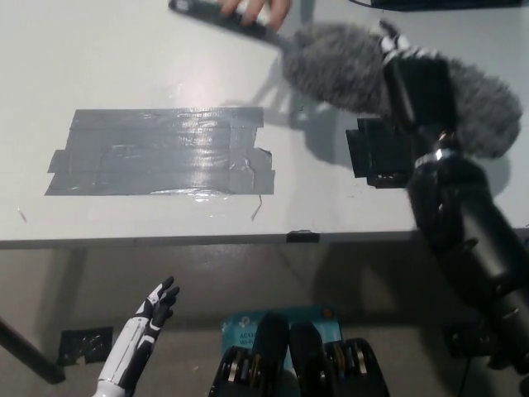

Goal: A person hands a grey duster to the robot and the robot grabs it with its right hand and places it on the black marked spot infron tof it on the desk

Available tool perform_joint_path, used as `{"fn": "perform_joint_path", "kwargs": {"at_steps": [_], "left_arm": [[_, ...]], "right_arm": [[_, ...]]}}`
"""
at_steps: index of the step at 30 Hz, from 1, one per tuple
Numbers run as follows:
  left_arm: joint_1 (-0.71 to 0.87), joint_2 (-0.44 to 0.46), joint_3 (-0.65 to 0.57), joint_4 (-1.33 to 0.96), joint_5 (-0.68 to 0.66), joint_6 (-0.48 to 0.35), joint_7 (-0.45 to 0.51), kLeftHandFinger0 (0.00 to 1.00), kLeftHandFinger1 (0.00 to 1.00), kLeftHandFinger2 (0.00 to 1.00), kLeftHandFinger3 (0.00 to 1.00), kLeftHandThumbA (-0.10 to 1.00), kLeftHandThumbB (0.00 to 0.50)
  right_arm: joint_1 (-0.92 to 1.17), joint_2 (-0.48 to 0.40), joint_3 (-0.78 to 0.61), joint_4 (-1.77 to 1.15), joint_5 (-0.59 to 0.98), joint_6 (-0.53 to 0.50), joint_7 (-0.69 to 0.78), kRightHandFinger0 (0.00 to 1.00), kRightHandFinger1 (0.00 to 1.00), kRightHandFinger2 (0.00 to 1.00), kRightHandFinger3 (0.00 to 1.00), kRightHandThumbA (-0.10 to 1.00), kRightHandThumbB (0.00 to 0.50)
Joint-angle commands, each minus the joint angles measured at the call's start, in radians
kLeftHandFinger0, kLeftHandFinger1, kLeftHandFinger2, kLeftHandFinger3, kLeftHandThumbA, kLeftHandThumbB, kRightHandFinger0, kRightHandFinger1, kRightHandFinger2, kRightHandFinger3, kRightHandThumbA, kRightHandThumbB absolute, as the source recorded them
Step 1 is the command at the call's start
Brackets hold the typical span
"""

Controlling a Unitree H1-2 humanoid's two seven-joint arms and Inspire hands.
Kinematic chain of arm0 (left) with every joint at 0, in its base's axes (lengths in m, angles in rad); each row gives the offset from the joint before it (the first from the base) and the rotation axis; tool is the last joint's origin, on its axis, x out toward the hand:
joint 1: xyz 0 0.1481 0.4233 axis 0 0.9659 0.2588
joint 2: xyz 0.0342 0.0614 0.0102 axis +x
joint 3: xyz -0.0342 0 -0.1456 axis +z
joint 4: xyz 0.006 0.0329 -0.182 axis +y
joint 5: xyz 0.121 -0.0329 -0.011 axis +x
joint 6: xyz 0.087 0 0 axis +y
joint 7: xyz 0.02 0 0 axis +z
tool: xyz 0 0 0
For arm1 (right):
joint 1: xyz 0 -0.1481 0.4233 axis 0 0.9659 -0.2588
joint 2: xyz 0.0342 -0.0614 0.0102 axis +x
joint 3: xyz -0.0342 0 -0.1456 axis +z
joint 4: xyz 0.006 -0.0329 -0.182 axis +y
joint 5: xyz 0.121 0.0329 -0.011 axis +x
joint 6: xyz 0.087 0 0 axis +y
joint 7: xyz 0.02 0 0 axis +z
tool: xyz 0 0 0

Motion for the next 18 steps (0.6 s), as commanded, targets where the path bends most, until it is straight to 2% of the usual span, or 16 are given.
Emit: {"fn": "perform_joint_path", "kwargs": {"at_steps": [1,3,6,11,14,15,18], "left_arm": [[-0.023,0.012,-0.002,-0.007,-0.005,-0.035,-0.02,1.0,1.0,1.0,1.0,1.0,0.187],[-0.022,0.013,-0.002,-0.01,-0.003,-0.034,-0.019,1.0,1.0,1.0,1.0,1.0,0.178],[-0.014,0.013,0.0,-0.02,-0.008,-0.031,-0.019,1.0,1.0,1.0,1.0,1.0,0.186],[-0.006,0.012,0.004,-0.027,-0.017,-0.031,-0.023,1.0,1.0,1.0,1.0,1.0,0.188],[0.001,0.014,0.005,-0.034,-0.015,-0.027,-0.024,1.0,1.0,1.0,1.0,1.0,0.193],[0.003,0.014,0.004,-0.036,-0.011,-0.029,-0.023,1.0,1.0,1.0,1.0,1.0,0.182],[0.022,0.012,0.002,-0.05,-0.008,-0.027,-0.024,1.0,1.0,1.0,1.0,1.0,0.175]], "right_arm": [[-0.086,-0.046,-0.026,-0.045,0.002,-0.064,-0.089,0.0,0.49,0.92,0.8,-0.1,0.209],[-0.086,-0.051,-0.023,-0.039,0.001,-0.068,-0.091,0.0,0.5,0.92,0.81,-0.1,0.223],[-0.084,-0.052,-0.016,-0.005,0.012,-0.082,-0.09,0.01,0.53,0.95,0.88,-0.1,0.216],[-0.091,-0.056,0.006,0.069,0.01,-0.124,-0.101,0.0,0.52,0.97,0.96,-0.1,0.221],[-0.098,-0.056,0.029,0.115,-0.002,-0.127,-0.095,0.0,0.52,0.93,0.91,-0.1,0.226],[-0.099,-0.054,0.034,0.143,0.01,-0.14,-0.083,0.0,0.52,0.9,0.86,-0.1,0.233],[-0.088,-0.048,0.042,0.179,0.046,-0.15,-0.021,0.0,0.49,0.88,0.82,-0.1,0.2]]}}
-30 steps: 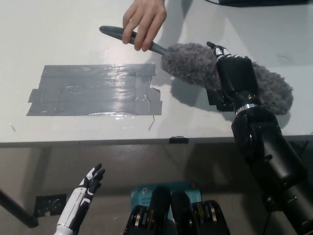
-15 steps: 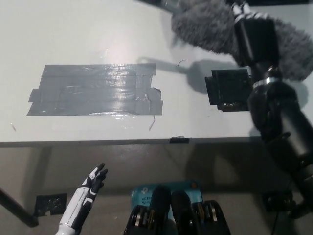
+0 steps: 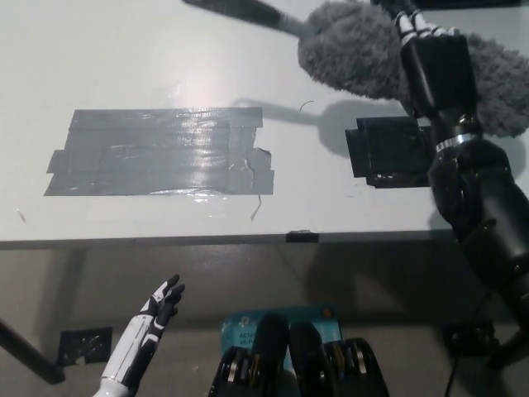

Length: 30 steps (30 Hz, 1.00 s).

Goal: A person hands a grey duster to the robot and the robot grabs it with its right hand and places it on the black marked spot infron tof it on the desk

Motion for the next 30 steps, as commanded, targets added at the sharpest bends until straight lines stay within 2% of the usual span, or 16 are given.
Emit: {"fn": "perform_joint_path", "kwargs": {"at_steps": [1,2,3,4,5,6,7,8,11,13,23,24,26,27,29,30], "left_arm": [[0.024,0.011,0.004,-0.045,-0.005,-0.025,-0.011,1.0,1.0,1.0,1.0,1.0,0.174],[0.037,0.01,0.003,-0.054,-0.003,-0.023,-0.01,1.0,1.0,1.0,1.0,1.0,0.172],[0.049,0.009,0.0,-0.063,-0.002,-0.02,-0.011,1.0,1.0,1.0,1.0,1.0,0.165],[0.053,0.006,-0.003,-0.067,-0.001,-0.021,-0.012,1.0,1.0,1.0,1.0,1.0,0.154],[0.052,0.005,-0.004,-0.066,-0.001,-0.021,-0.012,1.0,1.0,1.0,1.0,1.0,0.152],[0.056,0.004,-0.005,-0.069,0.0,-0.021,-0.012,1.0,1.0,1.0,1.0,1.0,0.141],[0.06,0.004,-0.007,-0.072,0.002,-0.021,-0.011,1.0,1.0,1.0,1.0,1.0,0.141],[0.075,0.004,-0.009,-0.079,0.006,-0.021,-0.01,1.0,1.0,1.0,1.0,1.0,0.145],[0.12,-0.005,-0.015,-0.091,0.012,-0.04,-0.002,0.99,1.0,1.0,1.0,0.99,0.142],[0.137,-0.007,-0.018,-0.093,0.01,-0.046,-0.002,0.99,1.0,1.0,1.0,0.98,0.15],[0.161,0.0,-0.023,-0.11,0.024,-0.026,-0.006,0.98,1.0,1.0,1.0,1.0,0.161],[0.161,0.0,-0.023,-0.109,0.022,-0.031,-0.007,0.98,1.0,1.0,1.0,1.0,0.152],[0.167,-0.001,-0.024,-0.112,0.022,-0.033,-0.006,0.99,1.0,1.0,1.0,0.99,0.156],[0.169,0.0,-0.024,-0.111,0.02,-0.035,-0.008,1.0,1.0,1.0,1.0,0.97,0.158],[0.17,0.0,-0.023,-0.111,0.014,-0.029,-0.011,0.99,1.0,1.0,1.0,0.94,0.159],[0.169,0.001,-0.023,-0.109,0.011,-0.027,-0.014,0.99,1.0,1.0,1.0,0.91,0.162]], "right_arm": [[-0.06,-0.007,0.008,0.029,0.042,-0.046,0.043,0.01,0.52,0.9,0.85,-0.1,0.2],[-0.047,-0.002,0.007,0.026,0.059,-0.022,0.093,0.04,0.57,0.95,0.88,-0.1,0.207],[-0.033,0.001,0.006,-0.003,0.085,0.042,0.213,0.22,0.75,1.0,1.0,0.04,0.197],[-0.031,-0.01,0.015,-0.022,0.116,0.086,0.363,0.56,1.0,1.0,1.0,0.37,0.333],[-0.031,-0.017,0.017,-0.033,0.138,0.108,0.442,1.0,1.0,1.0,1.0,0.53,0.367],[-0.03,-0.025,0.027,-0.05,0.147,0.149,0.536,1.0,1.0,1.0,1.0,0.63,0.45],[-0.03,-0.03,0.042,-0.056,0.137,0.177,0.591,1.0,1.0,1.0,1.0,0.63,0.45],[-0.017,-0.033,0.05,-0.078,0.135,0.199,0.629,1.0,1.0,1.0,1.0,0.69,0.497],[0.035,-0.055,0.076,-0.175,0.134,0.263,0.756,1.0,1.0,1.0,1.0,0.78,0.5],[0.051,-0.069,0.081,-0.217,0.145,0.291,0.813,1.0,1.0,1.0,1.0,0.8,0.5],[0.07,-0.186,0.05,-0.5,0.352,0.442,1.136,1.0,1.0,1.0,1.0,0.73,0.5],[0.069,-0.205,0.041,-0.535,0.403,0.447,1.165,1.0,1.0,1.0,1.0,0.73,0.5],[0.075,-0.242,-0.032,-0.592,0.631,0.453,1.268,1.0,1.0,1.0,1.0,0.67,0.5],[0.078,-0.274,-0.061,-0.639,0.759,0.453,1.305,1.0,1.0,1.0,1.0,0.67,0.5],[0.094,-0.308,-0.145,-0.705,1.005,0.453,1.323,1.0,1.0,1.0,1.0,0.58,0.5],[0.103,-0.321,-0.191,-0.73,1.143,0.453,1.313,1.0,1.0,1.0,1.0,0.57,0.5]]}}
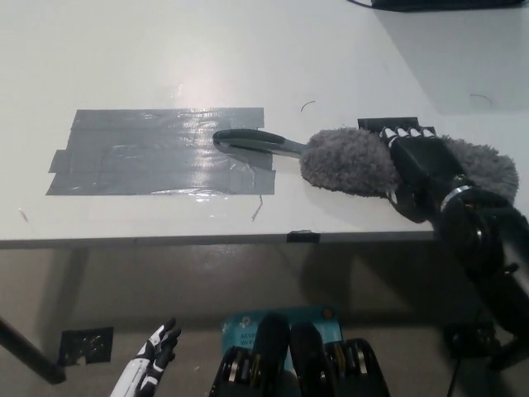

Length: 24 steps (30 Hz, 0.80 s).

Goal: A person hands a grey duster to the robot and the robot grabs it with its right hand and places it on the black marked spot infron tof it on the desk

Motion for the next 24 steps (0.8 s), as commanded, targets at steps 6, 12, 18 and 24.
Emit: {"fn": "perform_joint_path", "kwargs": {"at_steps": [6,12,18,24], "left_arm": [[0.064,0.006,-0.015,-0.097,0.016,-0.034,-0.01,1.0,1.0,1.0,1.0,0.88,0.179],[0.088,0.007,-0.019,-0.104,0.013,-0.031,-0.014,1.0,1.0,1.0,1.0,0.84,0.183],[0.093,0.005,-0.022,-0.121,0.021,-0.019,-0.012,1.0,1.0,1.0,1.0,0.84,0.204],[0.096,0.005,-0.016,-0.12,0.012,-0.018,-0.013,1.0,1.0,1.0,1.0,0.83,0.205]], "right_arm": [[-0.065,-0.26,-0.472,-0.498,1.305,0.265,0.679,1.0,1.0,1.0,1.0,0.75,0.5],[-0.063,-0.27,-0.549,-0.493,1.644,0.265,0.383,1.0,1.0,1.0,1.0,0.96,0.5],[-0.039,-0.169,-0.683,-0.583,1.559,0.265,0.183,1.0,1.0,1.0,1.0,1.0,0.5],[-0.02,-0.176,-0.739,-0.811,1.505,0.265,0.027,1.0,1.0,1.0,1.0,1.0,0.5]]}}
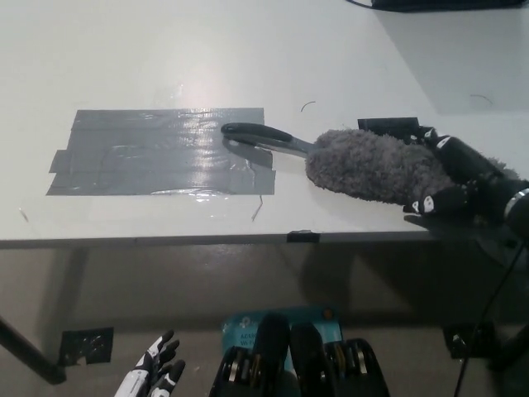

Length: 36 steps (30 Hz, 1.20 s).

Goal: A person hands a grey duster to the robot and the robot grabs it with its right hand and places it on the black marked spot infron tof it on the desk

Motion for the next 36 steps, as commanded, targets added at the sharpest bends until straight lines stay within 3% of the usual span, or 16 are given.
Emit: {"fn": "perform_joint_path", "kwargs": {"at_steps": [1,7,12,17,18,19,22,25,26,27,28,30,31,32,33,36], "left_arm": [[0.071,0.005,-0.018,-0.127,0.017,-0.017,-0.013,1.0,1.0,1.0,1.0,0.84,0.206],[0.067,-0.001,-0.027,-0.128,0.019,-0.013,-0.015,1.0,1.0,1.0,1.0,0.84,0.204],[0.053,-0.008,-0.028,-0.126,0.022,-0.015,-0.011,0.99,1.0,1.0,1.0,0.85,0.201],[0.021,-0.007,-0.026,-0.115,0.018,-0.015,-0.012,0.99,1.0,1.0,1.0,0.85,0.198],[0.009,-0.006,-0.026,-0.108,0.023,-0.021,-0.011,0.99,1.0,1.0,1.0,0.87,0.204],[0.001,-0.006,-0.024,-0.107,0.022,-0.018,-0.012,0.99,1.0,1.0,1.0,0.87,0.198],[-0.003,-0.008,-0.023,-0.108,0.015,-0.011,-0.013,1.0,1.0,1.0,1.0,0.86,0.193],[-0.003,-0.01,-0.022,-0.109,0.008,-0.011,-0.014,1.0,1.0,1.0,1.0,0.85,0.185],[-0.003,-0.009,-0.022,-0.113,0.011,-0.008,-0.014,1.0,1.0,1.0,1.0,0.85,0.185],[-0.003,-0.009,-0.022,-0.117,0.012,-0.004,-0.014,1.0,1.0,1.0,1.0,0.85,0.18],[-0.004,-0.009,-0.021,-0.118,0.011,-0.004,-0.014,1.0,1.0,1.0,1.0,0.85,0.179],[-0.004,-0.008,-0.018,-0.116,0.008,-0.01,-0.012,1.0,1.0,1.0,1.0,0.86,0.185],[-0.004,-0.008,-0.017,-0.115,0.007,-0.017,-0.011,0.99,1.0,1.0,1.0,0.86,0.186],[-0.002,-0.008,-0.016,-0.112,0.006,-0.026,-0.01,0.98,1.0,1.0,1.0,0.87,0.191],[0.005,-0.008,-0.015,-0.113,0.004,-0.029,-0.009,0.98,1.0,1.0,1.0,0.87,0.191],[0.023,-0.007,-0.015,-0.124,0.003,-0.036,-0.008,1.0,1.0,1.0,1.0,0.89,0.2]], "right_arm": [[-0.106,-0.128,-0.513,-0.708,1.011,0.208,-0.115,1.0,1.0,1.0,1.0,1.0,0.5],[-0.115,-0.199,-0.535,-0.865,0.943,0.208,-0.229,1.0,1.0,1.0,1.0,1.0,0.5],[-0.087,-0.218,-0.591,-0.984,0.84,0.208,-0.19,1.0,1.0,1.0,1.0,1.0,0.5],[-0.007,-0.208,-0.596,-1.172,0.806,0.208,-0.265,1.0,1.0,1.0,1.0,0.98,0.5],[0.04,-0.203,-0.58,-1.199,0.843,0.155,-0.293,1.0,1.0,1.0,1.0,0.95,0.5],[0.056,-0.196,-0.569,-1.2,0.826,0.118,-0.292,1.0,1.0,1.0,1.0,1.0,0.5],[0.207,-0.099,-0.476,-1.2,0.621,-0.192,-0.215,1.0,1.0,1.0,1.0,1.0,0.481],[0.356,-0.039,-0.386,-1.2,0.556,-0.304,-0.188,1.0,1.0,1.0,1.0,1.0,0.48],[0.424,-0.032,-0.356,-1.2,0.541,-0.357,-0.162,1.0,1.0,1.0,1.0,0.98,0.443],[0.515,-0.006,-0.326,-1.2,0.531,-0.416,-0.136,1.0,1.0,1.0,1.0,0.95,0.446],[0.577,0.013,-0.308,-1.2,0.522,-0.435,-0.125,1.0,1.0,1.0,1.0,0.93,0.465],[0.703,0.054,-0.27,-1.2,0.461,-0.414,-0.107,1.0,1.0,1.0,1.0,1.0,0.469],[0.75,0.08,-0.252,-1.2,0.422,-0.373,-0.096,1.0,1.0,1.0,1.0,1.0,0.456],[0.768,0.102,-0.241,-1.2,0.401,-0.351,-0.091,1.0,1.0,1.0,1.0,1.0,0.402],[0.784,0.116,-0.229,-1.2,0.39,-0.318,-0.087,1.0,1.0,1.0,1.0,1.0,0.437],[0.857,0.183,-0.183,-0.948,0.304,-0.402,-0.092,1.0,1.0,1.0,1.0,1.0,0.387]]}}
